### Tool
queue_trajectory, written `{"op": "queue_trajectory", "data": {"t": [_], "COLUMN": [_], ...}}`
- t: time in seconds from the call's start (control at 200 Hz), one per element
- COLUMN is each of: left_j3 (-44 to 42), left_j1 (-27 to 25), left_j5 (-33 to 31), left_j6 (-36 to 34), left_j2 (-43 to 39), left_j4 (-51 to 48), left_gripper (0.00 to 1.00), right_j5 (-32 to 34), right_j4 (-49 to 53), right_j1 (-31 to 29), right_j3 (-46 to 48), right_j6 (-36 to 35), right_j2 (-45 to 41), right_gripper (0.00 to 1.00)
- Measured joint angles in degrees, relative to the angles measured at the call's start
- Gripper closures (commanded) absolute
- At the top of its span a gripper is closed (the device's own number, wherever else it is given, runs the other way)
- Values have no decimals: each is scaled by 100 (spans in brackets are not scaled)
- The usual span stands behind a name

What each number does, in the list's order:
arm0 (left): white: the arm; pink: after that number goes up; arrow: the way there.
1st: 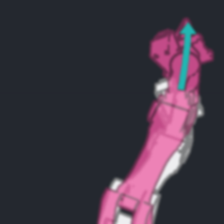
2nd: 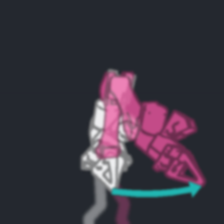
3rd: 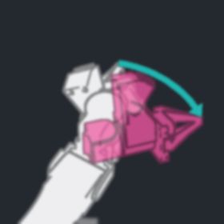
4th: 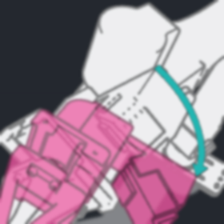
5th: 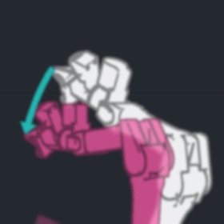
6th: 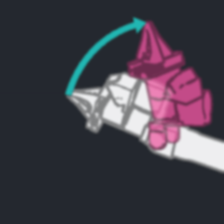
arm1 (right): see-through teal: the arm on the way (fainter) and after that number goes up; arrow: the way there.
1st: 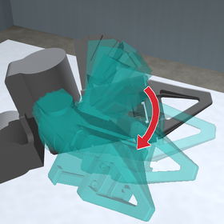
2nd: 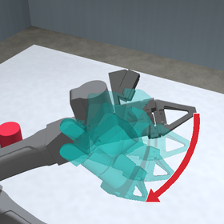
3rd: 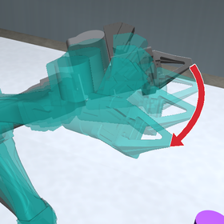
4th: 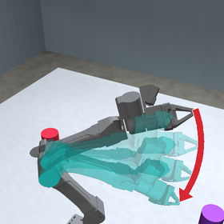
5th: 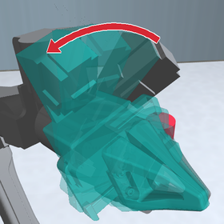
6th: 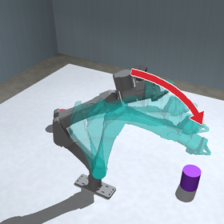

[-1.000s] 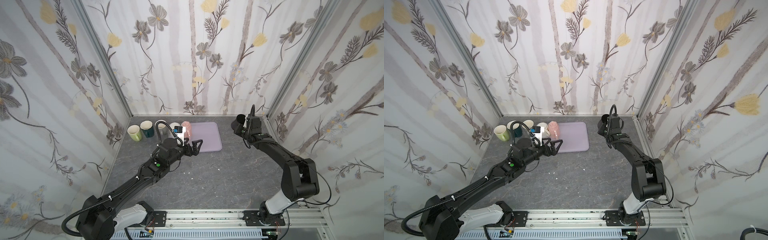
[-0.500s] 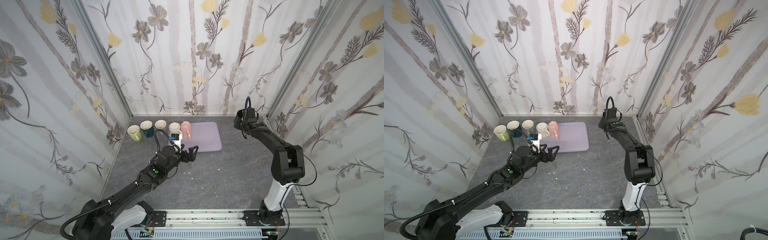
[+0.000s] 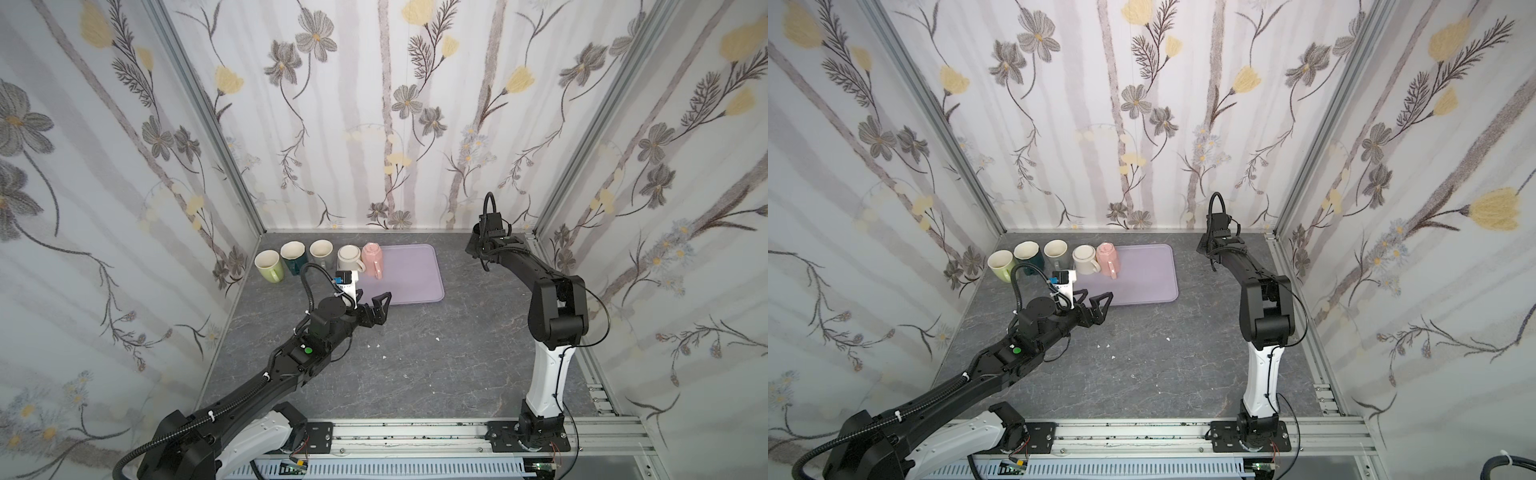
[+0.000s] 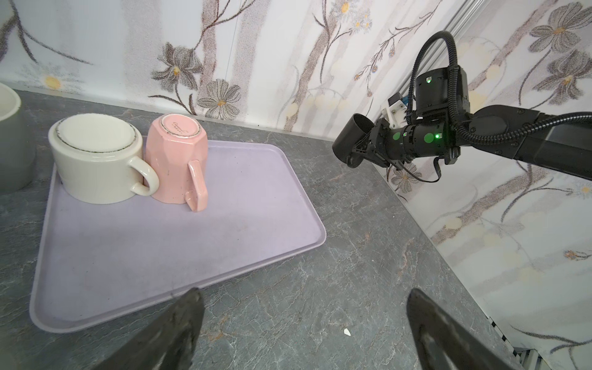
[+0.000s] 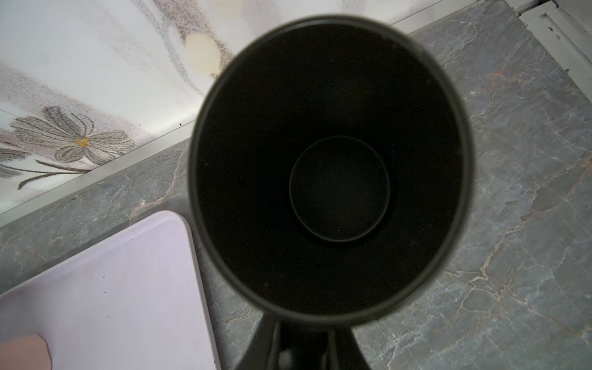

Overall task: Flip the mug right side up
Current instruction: 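Lower the black mug upright onto the table and open the right gripper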

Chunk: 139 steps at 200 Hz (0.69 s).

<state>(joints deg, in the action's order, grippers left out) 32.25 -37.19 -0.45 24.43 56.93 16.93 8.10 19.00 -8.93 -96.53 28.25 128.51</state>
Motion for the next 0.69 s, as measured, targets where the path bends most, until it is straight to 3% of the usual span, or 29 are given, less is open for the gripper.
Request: {"op": "queue_trajectory", "data": {"t": [0.345,0.365,0.405,0.435,0.48,0.515,0.694], "left_j3": [-15,-15,-17,-17,-17,-17,-15], "left_j1": [0,0,0,0,0,0,0], "left_j5": [-42,-42,-42,-39,-39,-39,-35], "left_j6": [0,2,2,2,4,7,22], "left_j2": [-63,-63,-63,-63,-63,-63,-68], "left_j4": [2,0,0,2,0,0,0], "left_gripper": [0,0,0,0,0,0,0], "right_j5": [120,120,120,118,125,122,125], "right_j4": [175,173,157,157,144,90,-216], "right_j1": [4,4,4,4,4,4,4], "right_j3": [17,31,66,85,120,164,634], "right_j6": [9,22,20,31,85,85,223], "right_j2": [350,350,348,348,348,323,-127], "right_gripper": [100,87,38,24,15,1,0]}}
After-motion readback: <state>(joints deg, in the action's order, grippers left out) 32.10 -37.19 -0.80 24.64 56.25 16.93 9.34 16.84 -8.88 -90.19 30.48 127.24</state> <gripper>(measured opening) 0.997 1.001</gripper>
